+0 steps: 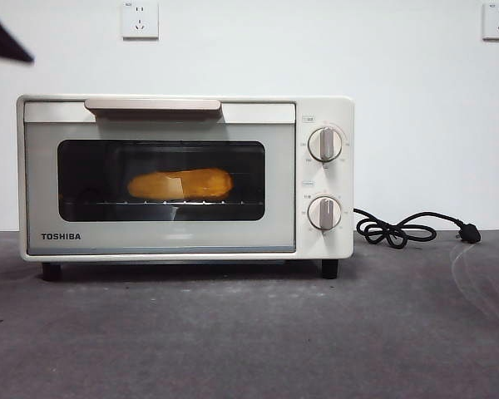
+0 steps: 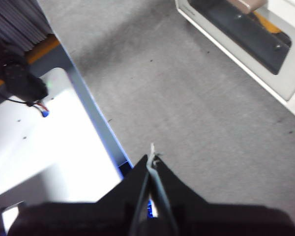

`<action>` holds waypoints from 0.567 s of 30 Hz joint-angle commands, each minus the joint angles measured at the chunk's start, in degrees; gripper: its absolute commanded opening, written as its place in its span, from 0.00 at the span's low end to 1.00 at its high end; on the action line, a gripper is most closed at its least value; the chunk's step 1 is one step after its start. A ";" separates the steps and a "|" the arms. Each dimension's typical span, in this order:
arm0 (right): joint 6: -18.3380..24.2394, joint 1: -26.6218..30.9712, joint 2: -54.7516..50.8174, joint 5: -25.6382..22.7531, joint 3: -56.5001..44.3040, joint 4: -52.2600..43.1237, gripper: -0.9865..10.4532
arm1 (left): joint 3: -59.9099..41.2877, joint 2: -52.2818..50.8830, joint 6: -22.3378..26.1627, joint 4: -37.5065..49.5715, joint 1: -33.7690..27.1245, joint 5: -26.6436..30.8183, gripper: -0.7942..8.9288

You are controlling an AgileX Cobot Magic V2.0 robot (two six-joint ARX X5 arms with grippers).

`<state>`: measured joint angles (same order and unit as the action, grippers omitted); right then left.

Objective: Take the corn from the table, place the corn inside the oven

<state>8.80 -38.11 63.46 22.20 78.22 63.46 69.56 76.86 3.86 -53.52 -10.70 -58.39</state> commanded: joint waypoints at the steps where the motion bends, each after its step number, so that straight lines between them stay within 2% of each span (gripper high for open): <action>1: -0.17 0.04 0.13 -3.19 0.00 -0.55 0.08 | 0.17 -4.87 0.70 -1.09 2.03 1.07 0.07; 5: -0.20 0.04 0.13 -6.67 0.00 -0.55 0.08 | 0.17 -11.91 0.68 -3.02 5.64 6.80 0.07; 12: -0.20 0.04 0.13 -6.82 0.00 -1.05 0.08 | 0.17 -22.64 0.83 -11.15 12.87 16.50 0.07; 17: -0.24 0.04 0.13 -6.80 0.00 -3.50 0.08 | 0.17 -29.33 -3.26 -12.87 17.18 28.20 0.07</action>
<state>8.80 -38.11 63.46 15.40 78.22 60.51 69.60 48.45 2.66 -66.37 5.96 -32.97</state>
